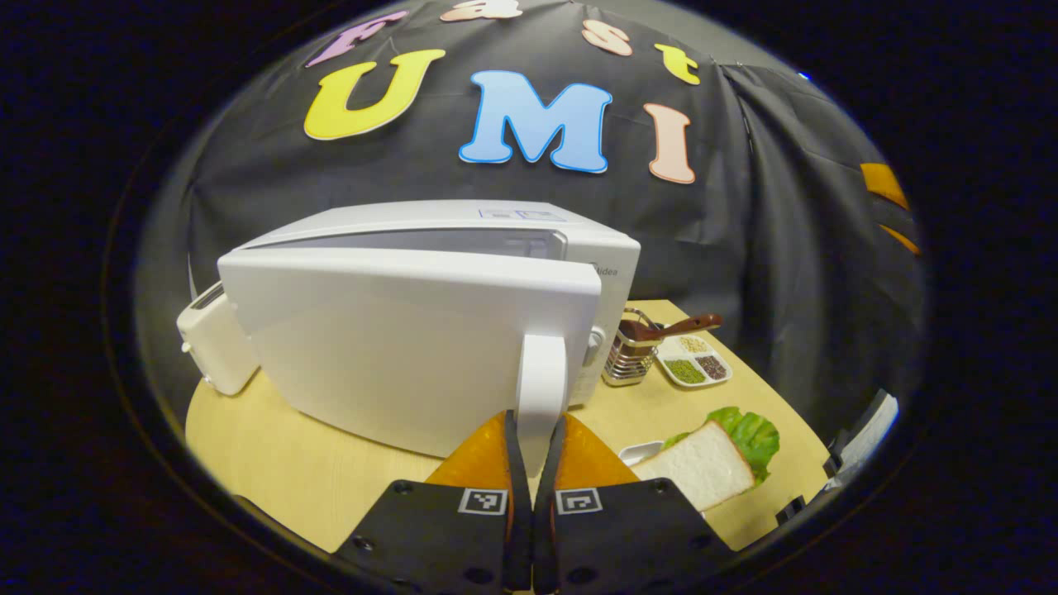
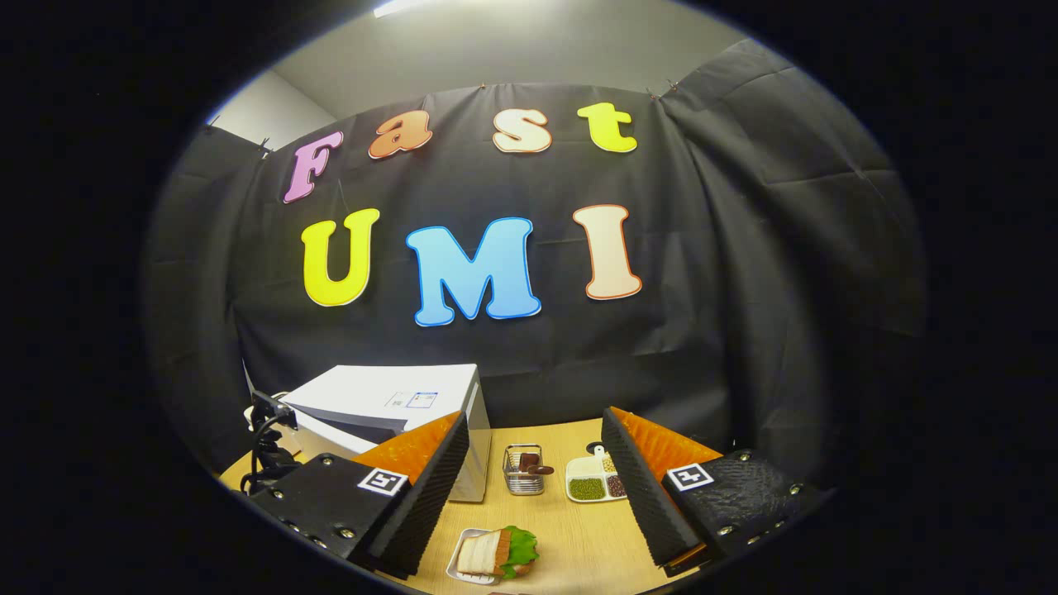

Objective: Open the microwave oven with the left hand, put the food in, and close the microwave oven.

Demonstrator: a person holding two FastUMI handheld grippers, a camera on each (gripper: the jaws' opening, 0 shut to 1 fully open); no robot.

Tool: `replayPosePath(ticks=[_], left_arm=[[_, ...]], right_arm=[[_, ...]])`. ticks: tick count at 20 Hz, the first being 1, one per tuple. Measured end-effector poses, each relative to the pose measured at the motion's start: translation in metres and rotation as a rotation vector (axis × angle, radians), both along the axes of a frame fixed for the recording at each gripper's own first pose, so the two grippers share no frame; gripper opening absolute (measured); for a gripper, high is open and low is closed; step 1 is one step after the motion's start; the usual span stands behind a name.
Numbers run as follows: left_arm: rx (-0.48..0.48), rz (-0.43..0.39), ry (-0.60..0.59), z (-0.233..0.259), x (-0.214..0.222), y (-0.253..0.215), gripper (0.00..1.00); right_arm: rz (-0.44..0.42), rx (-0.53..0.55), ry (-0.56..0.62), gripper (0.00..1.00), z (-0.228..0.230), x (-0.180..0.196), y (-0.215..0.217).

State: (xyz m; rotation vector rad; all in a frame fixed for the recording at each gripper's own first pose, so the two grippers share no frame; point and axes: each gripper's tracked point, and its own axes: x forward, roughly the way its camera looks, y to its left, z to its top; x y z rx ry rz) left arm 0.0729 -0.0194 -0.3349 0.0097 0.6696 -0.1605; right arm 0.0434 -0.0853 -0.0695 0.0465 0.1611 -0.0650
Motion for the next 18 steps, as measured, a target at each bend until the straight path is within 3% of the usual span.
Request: replayPosePath(ticks=[9,14,18], left_arm=[[-0.019,0.018,0.042,0.026,-0.116,0.066,0.07],[-0.061,0.088,0.05,0.037,-0.17,0.124,0.07],[-0.016,0.1,0.042,0.046,-0.195,0.166,0.06]], right_arm=[[0.065,-0.026,-0.028,0.98,0.005,-0.032,0.059],[0.113,-0.018,-0.031,0.98,0.005,-0.038,0.096],[0.14,-0.025,-0.034,0.98,0.004,-0.046,0.114]])
